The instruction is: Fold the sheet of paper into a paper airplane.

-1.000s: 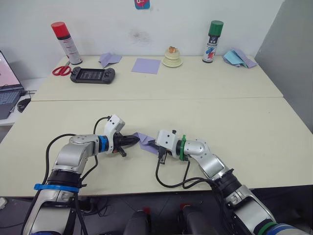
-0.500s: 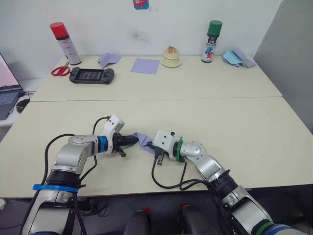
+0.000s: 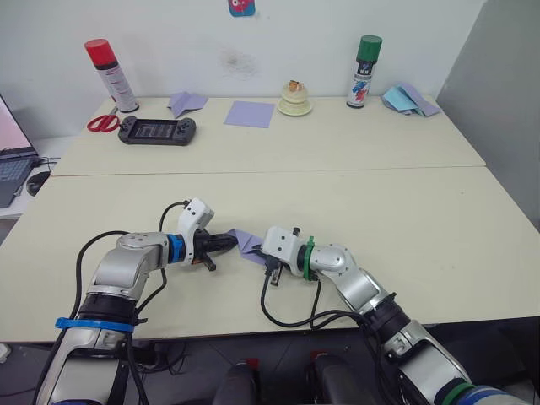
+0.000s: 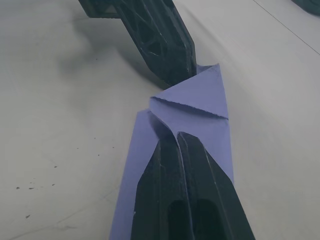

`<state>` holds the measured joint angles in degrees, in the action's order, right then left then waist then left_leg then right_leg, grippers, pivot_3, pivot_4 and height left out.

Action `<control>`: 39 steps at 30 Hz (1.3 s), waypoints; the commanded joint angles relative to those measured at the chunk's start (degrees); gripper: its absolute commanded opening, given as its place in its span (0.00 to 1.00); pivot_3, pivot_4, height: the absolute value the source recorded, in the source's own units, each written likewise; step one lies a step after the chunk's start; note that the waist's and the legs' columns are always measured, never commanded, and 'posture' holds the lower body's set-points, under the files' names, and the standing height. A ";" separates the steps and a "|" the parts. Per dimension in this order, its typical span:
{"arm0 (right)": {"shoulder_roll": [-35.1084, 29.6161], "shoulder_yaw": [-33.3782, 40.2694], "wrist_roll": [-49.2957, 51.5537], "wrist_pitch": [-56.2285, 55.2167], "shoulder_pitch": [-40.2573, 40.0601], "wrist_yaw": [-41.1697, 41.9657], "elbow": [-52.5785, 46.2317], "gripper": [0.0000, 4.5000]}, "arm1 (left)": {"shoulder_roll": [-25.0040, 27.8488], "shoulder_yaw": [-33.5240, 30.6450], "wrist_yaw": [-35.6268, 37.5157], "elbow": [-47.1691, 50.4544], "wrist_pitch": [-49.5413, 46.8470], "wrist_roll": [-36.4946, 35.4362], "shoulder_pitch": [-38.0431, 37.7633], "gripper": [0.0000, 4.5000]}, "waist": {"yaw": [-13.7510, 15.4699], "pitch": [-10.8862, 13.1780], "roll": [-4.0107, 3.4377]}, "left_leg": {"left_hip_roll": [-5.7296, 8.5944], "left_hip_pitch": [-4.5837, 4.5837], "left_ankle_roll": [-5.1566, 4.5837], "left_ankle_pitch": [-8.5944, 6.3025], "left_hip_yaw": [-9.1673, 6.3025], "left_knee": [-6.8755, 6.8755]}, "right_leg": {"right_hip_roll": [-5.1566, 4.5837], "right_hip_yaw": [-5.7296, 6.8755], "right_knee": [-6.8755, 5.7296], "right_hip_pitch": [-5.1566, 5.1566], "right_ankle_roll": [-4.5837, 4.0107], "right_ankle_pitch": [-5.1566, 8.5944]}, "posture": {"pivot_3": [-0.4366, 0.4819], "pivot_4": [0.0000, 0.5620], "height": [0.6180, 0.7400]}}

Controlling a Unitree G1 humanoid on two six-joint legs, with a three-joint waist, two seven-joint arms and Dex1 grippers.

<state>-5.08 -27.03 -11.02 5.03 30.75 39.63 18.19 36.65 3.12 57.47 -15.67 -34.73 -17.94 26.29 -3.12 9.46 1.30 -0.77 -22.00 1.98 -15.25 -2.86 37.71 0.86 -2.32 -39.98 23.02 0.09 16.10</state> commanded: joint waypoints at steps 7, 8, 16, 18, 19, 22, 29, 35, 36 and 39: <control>0.42 -2.13 -0.73 1.37 -0.70 1.02 0.68 0.00 | 1.64 1.74 -2.07 -2.69 -2.81 3.23 -2.62 0.00 | -0.08 -0.05 -0.02 | 0.00 0.03 0.00 0.00 0.00 -0.02 | 0.00 -0.01 0.01 -0.02 0.02 0.02 | 0.48 0.27 1.00; 0.31 -2.26 -0.89 1.58 -0.66 1.08 0.68 0.00 | 1.72 1.68 -2.07 -2.72 -2.80 3.23 -2.59 0.00 | -0.10 -0.07 -0.03 | 0.00 0.04 0.00 0.00 0.01 -0.03 | 0.00 -0.01 0.01 -0.03 0.01 0.02 | 0.48 0.27 1.00; 0.03 -2.51 -1.45 1.65 -0.51 1.18 1.06 0.00 | 4.49 -0.59 1.11 -2.35 -3.58 1.06 -0.04 0.00 | -0.30 -0.14 -0.03 | 0.00 0.15 0.00 0.00 0.05 -0.27 | 0.01 -0.05 0.03 -0.02 0.11 0.15 | 0.48 0.27 1.00; -0.28 -2.64 -1.61 1.72 -0.76 1.32 0.89 0.00 | 5.48 -1.35 1.56 -2.87 -3.33 0.92 2.07 0.00 | -0.27 -0.15 -0.02 | 0.01 0.17 0.00 0.00 0.03 -0.43 | 0.01 -0.01 0.04 0.02 0.07 0.17 | 0.48 0.27 1.00; -0.40 -2.69 -1.68 1.76 -0.84 1.38 0.83 0.00 | 5.97 -1.47 1.99 -2.97 -3.11 0.87 2.87 0.00 | -0.27 -0.15 -0.02 | 0.01 0.16 0.00 0.00 0.03 -0.48 | 0.01 -0.02 0.04 0.04 0.07 0.17 | 0.48 0.27 1.00; -0.47 -2.72 -1.79 1.85 -1.01 1.38 0.65 0.00 | 6.75 -2.18 4.03 -1.30 -3.50 -0.94 4.20 0.00 | -0.25 -0.14 -0.02 | 0.01 0.14 0.01 0.01 0.01 -0.60 | 0.01 0.00 0.04 0.12 0.06 0.18 | 0.48 0.27 1.00; -0.43 -2.84 -1.84 2.35 -1.27 1.29 0.08 0.00 | 6.24 -3.56 7.68 5.47 -5.03 -5.72 4.93 0.00 | -0.21 -0.13 -0.01 | 0.01 0.10 0.02 0.01 0.04 -0.65 | 0.00 -0.02 0.11 0.14 -0.01 0.16 | 0.48 0.27 1.00; -0.48 -2.94 -1.89 2.65 -1.28 1.40 -0.16 0.00 | 0.91 -0.95 2.64 4.17 -0.40 -2.16 5.46 0.00 | -0.12 -0.14 -0.01 | 0.03 0.09 0.02 0.01 0.03 -0.65 | -0.01 -0.01 0.10 0.13 0.00 0.18 | 0.48 0.27 1.00; -0.50 -2.96 -1.89 2.71 -1.31 1.42 -0.24 0.00 | 0.07 -0.67 1.81 3.56 0.44 -1.49 5.67 0.00 | -0.15 -0.14 -0.01 | 0.03 0.09 0.02 0.01 0.05 -0.64 | -0.01 -0.03 0.11 0.13 -0.03 0.16 | 0.48 0.27 1.00; -0.61 -3.00 -1.86 2.92 -1.44 1.53 -0.56 0.00 | -1.87 0.43 0.03 1.92 3.39 0.64 6.08 0.00 | -0.17 -0.13 -0.01 | 0.01 0.09 0.02 0.01 0.05 -0.66 | 0.00 -0.04 0.11 0.15 -0.19 0.07 | 0.48 0.27 1.00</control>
<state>-5.41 -28.22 -12.21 6.55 30.61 39.98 16.93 34.76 3.72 58.59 -13.84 -33.65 -18.43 31.12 -3.28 9.33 1.30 -0.76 -21.90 2.00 -15.23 -2.83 37.04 0.87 -2.33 -39.88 23.18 -0.11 16.17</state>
